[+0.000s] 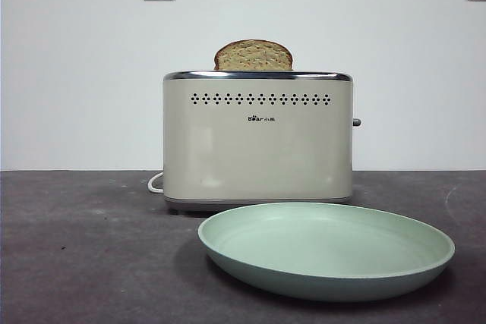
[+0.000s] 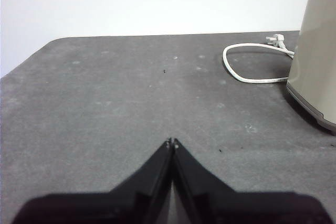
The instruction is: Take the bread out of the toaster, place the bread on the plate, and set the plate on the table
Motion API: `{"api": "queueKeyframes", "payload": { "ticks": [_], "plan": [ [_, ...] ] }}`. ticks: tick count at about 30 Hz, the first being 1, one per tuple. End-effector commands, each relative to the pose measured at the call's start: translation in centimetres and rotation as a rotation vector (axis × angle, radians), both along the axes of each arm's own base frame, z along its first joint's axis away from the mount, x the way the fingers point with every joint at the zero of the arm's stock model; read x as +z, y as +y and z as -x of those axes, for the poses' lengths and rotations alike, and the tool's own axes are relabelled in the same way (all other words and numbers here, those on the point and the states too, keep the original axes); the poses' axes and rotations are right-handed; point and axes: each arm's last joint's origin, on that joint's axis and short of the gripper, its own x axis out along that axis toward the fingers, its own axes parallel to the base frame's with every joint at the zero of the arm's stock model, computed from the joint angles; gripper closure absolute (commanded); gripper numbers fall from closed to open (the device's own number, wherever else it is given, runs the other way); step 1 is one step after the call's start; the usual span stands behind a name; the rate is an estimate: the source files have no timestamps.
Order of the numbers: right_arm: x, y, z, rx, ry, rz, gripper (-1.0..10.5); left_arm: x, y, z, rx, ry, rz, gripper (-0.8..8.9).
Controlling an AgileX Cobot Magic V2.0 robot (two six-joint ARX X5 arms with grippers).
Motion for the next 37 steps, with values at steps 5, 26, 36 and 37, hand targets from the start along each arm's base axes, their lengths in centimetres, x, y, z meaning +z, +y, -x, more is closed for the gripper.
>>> {"api": "queueKeyframes", "payload": {
  "ticks": [5, 26, 36, 37],
  "plan": [
    [-0.4, 0.0, 0.0, -0.005, 0.029, -0.083, 9.5, 0.0, 0.0, 0.0, 0.013, -0.008, 0.139, 8.19],
    [10.5, 0.8, -1.1, 0.21, 0.144, -0.236, 9.6, 11.0, -0.8, 1.6, -0.191, 0.001, 0.266, 8.19],
    [16.7, 1.6, -2.8, 0.434, 0.422, -0.141, 9.6, 16.2, -1.4, 0.8, -0.461, 0.179, 0.284, 8.19],
    [17.0, 1.7, -2.9, 0.451, 0.45, -0.126, 9.6, 16.5, -1.5, 0.9, -0.485, 0.2, 0.282, 8.19]
  ]
}}
